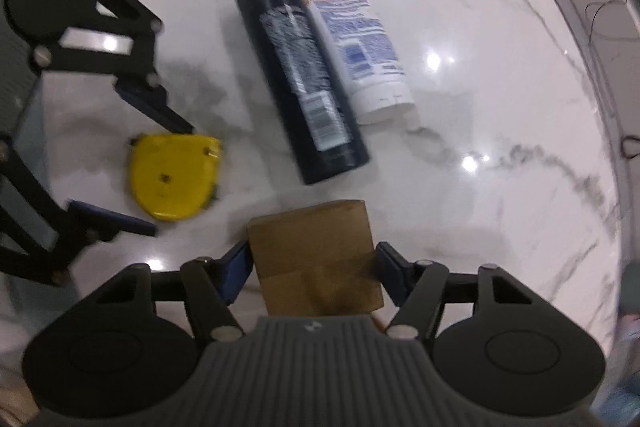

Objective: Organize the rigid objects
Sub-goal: 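Grasp the yellow tape measure with the left tool while the right tool grasps the cardboard box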

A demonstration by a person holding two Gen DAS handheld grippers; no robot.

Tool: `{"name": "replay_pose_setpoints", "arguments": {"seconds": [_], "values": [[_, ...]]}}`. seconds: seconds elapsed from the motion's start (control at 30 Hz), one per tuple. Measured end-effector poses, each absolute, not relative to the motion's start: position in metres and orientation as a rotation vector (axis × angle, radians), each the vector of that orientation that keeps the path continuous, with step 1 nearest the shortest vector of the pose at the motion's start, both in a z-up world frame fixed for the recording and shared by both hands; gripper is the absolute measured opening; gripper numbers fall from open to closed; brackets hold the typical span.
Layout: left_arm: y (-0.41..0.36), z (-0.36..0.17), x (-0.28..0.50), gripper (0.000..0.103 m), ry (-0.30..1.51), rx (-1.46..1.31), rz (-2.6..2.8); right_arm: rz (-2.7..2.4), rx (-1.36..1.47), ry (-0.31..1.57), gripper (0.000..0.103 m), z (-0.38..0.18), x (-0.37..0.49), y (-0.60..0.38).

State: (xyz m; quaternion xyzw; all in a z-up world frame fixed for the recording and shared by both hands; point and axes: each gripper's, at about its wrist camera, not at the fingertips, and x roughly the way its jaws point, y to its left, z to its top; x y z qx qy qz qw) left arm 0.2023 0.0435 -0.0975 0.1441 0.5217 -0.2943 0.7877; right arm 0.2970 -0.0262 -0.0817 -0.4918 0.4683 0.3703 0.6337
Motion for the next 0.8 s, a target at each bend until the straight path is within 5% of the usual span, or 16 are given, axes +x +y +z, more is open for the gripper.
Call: {"name": "replay_pose_setpoints", "arguments": {"seconds": [0.8], "values": [[0.059, -0.073, 0.18, 0.057, 1.031, 0.242, -0.559, 0.828, -1.134, 0.985, 0.062, -0.085, 0.259, -0.027]]}}
